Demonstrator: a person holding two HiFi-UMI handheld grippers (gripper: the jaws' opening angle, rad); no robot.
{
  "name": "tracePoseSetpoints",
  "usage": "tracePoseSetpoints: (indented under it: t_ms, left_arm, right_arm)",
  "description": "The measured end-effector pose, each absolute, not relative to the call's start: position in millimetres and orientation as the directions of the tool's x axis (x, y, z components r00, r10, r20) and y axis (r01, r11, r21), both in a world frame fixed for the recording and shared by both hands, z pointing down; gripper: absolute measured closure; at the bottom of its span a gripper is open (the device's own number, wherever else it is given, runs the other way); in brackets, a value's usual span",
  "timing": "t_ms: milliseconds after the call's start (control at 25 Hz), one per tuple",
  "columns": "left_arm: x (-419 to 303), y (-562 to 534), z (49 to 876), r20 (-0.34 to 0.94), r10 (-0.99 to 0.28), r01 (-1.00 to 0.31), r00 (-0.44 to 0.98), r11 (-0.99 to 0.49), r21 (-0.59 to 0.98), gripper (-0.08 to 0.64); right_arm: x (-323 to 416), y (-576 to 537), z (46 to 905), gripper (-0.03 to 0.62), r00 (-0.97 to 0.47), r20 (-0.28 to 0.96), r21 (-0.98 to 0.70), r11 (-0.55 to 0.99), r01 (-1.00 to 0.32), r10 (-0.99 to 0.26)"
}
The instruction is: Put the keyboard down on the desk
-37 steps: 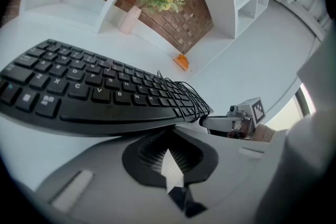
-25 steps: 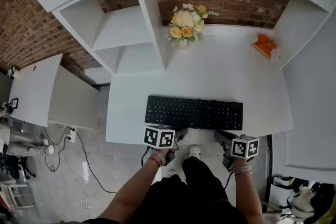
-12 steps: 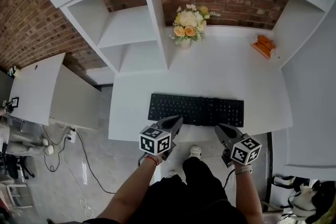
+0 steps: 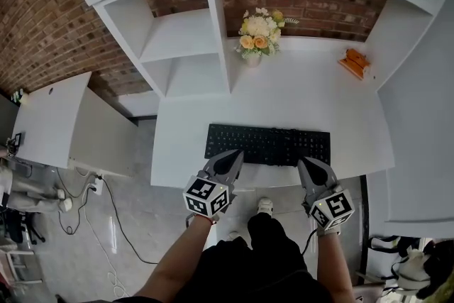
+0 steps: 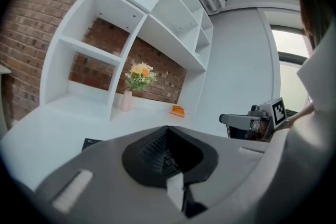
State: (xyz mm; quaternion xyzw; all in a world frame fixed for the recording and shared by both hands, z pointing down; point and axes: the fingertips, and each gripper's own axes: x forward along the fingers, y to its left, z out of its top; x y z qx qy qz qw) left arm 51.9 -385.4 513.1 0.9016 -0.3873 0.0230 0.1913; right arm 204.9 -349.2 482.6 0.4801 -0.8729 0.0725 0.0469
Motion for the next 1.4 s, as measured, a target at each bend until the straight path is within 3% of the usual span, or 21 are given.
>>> tracePoseSetpoints:
  t_ms: [480, 1400]
  left_arm:
    - [10.1, -367.9, 467.2, 0.083, -0.773, -0.762, 0.629, -0.593, 0.26, 0.558]
    - [-29.7, -293.6, 437.0, 0.005, -0.78, -0.755, 0.626, -0.605, 0.253, 0.558]
  right_arm:
    - [207.5, -325.0, 435.1, 0.592, -0.421, 0.097, 0.032, 0.426, -0.904, -0.902]
    - [181.6, -242.7, 413.2, 0.592, -0.339, 0.056, 0.056, 0.342, -0.938, -0.939]
